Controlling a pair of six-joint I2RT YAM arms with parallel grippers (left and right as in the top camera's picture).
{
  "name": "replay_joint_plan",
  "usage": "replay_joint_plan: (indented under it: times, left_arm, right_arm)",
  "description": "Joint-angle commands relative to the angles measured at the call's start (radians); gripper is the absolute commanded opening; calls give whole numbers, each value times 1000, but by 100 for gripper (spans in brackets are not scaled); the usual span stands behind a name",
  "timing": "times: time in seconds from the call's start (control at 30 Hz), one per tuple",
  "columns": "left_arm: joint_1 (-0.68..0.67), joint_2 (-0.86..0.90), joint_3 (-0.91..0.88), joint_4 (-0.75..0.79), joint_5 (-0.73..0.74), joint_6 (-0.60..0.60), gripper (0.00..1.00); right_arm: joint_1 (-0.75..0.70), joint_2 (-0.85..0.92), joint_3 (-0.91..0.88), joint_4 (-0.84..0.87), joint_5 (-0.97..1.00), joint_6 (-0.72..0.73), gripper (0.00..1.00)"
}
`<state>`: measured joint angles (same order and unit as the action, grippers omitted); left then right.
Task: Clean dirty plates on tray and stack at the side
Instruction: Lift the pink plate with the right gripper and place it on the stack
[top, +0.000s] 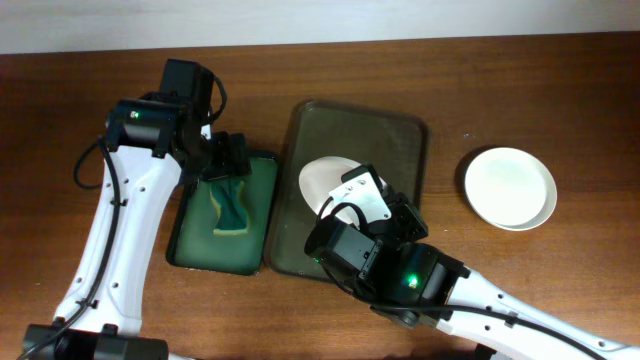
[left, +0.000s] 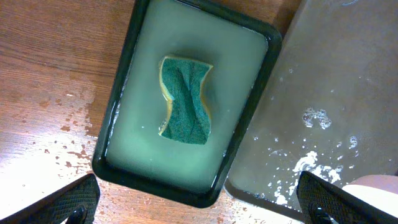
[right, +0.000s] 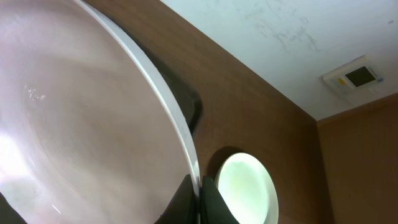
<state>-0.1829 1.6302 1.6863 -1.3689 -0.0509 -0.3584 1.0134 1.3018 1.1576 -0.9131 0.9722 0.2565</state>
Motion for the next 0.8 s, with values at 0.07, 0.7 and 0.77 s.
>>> replay_joint_plan:
  times: [0.07,0.7,0.77]
  left_arm:
    - [1,-15,8,-1,10,8,100]
    - [1,-15,8,-1,10,8,99]
    - [1,-15,8,-1,10,8,100]
  right_arm:
    - [0,3,3,0,34,14,4]
    - [-298,3,3,2,-295,128,5]
    - [-418,3,3,21,-480,135,6]
